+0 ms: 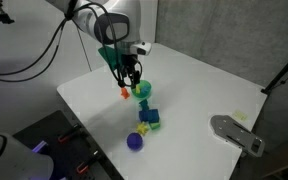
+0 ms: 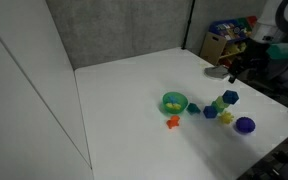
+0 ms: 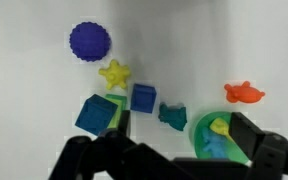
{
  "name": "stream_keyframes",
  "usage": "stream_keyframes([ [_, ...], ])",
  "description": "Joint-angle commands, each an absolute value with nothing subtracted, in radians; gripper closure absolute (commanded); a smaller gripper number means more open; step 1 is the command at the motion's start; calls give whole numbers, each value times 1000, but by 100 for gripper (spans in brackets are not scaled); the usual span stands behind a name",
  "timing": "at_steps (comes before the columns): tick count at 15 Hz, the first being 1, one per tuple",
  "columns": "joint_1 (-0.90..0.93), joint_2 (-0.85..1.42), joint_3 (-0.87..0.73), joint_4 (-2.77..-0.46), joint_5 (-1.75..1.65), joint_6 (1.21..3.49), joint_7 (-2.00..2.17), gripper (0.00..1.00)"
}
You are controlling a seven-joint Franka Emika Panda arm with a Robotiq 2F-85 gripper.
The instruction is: Put the orange toy in the green bowl
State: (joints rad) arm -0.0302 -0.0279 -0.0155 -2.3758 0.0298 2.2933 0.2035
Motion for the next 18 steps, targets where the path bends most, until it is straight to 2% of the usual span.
stream_keyframes([
  [1,11,112,17,-2289,35,2325,236,0],
  [10,123,369,35,-2148,-45,2435,228,0],
  [18,118,345,33,-2187,-21,2436,217,0],
])
